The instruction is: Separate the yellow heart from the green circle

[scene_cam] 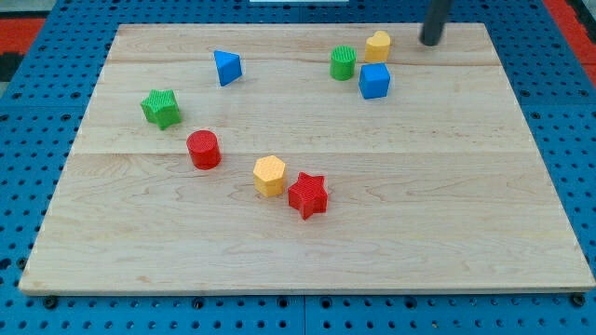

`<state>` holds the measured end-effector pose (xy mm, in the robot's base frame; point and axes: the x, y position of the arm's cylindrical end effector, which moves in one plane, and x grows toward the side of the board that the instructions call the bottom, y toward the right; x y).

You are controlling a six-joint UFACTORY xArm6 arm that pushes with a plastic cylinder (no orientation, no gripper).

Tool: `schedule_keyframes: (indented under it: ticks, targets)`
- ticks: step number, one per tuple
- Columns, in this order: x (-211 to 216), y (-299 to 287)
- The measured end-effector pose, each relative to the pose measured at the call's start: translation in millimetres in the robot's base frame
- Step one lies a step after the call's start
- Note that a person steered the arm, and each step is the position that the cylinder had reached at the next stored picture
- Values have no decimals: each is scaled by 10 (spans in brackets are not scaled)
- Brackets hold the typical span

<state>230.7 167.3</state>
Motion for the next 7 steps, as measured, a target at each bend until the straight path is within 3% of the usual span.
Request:
schedule_keyframes:
  ticks: [2, 4, 5, 7]
  targets:
    - [-31, -1238]
    - [-57, -443]
    - [232, -403]
    - [241, -1308]
